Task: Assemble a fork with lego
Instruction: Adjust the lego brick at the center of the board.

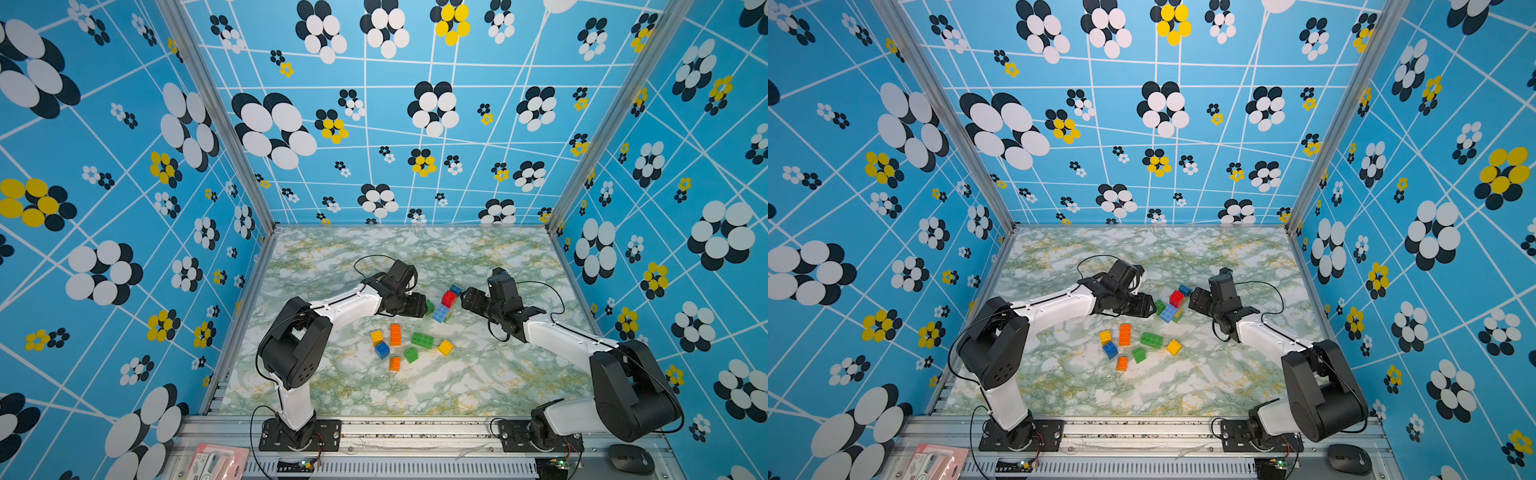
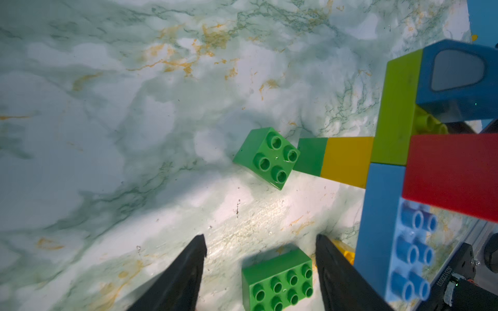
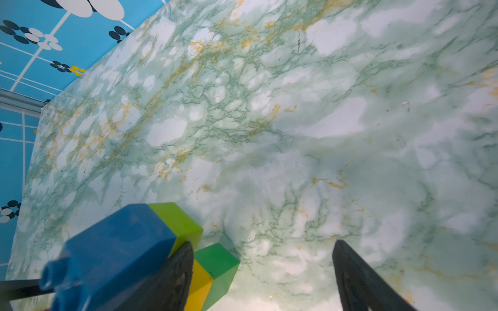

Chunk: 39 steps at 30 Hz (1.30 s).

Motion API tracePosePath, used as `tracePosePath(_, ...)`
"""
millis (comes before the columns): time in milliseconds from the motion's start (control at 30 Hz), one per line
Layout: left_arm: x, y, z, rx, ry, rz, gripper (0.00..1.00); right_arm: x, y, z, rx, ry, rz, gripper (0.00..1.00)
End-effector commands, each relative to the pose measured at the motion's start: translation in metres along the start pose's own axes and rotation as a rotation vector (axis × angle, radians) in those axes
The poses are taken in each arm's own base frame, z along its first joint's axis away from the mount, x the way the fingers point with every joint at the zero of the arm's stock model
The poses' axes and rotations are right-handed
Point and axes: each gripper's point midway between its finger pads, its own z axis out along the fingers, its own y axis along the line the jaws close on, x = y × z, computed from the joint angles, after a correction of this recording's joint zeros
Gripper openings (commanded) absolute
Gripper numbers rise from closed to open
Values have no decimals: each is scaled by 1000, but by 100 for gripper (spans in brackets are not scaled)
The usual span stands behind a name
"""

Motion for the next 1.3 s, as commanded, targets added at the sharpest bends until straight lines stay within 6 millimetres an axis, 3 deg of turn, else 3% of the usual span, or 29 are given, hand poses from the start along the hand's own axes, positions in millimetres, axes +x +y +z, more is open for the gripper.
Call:
tracePosePath(0,-4,-6,4,-6,3,-5,68,-6,10,5,-52,13,-36,83)
tracePosePath(300,-2,-18,9,14,14,13,68,-9,25,11,-128,45,-80,84)
tracePosePath(900,8,-37,20,38,38,38,68,-13,31,10,-197,64,-117,83)
tracePosePath(1267,9,-47,23,61,40,44,68,-13,19,6,-162,54,-116,84)
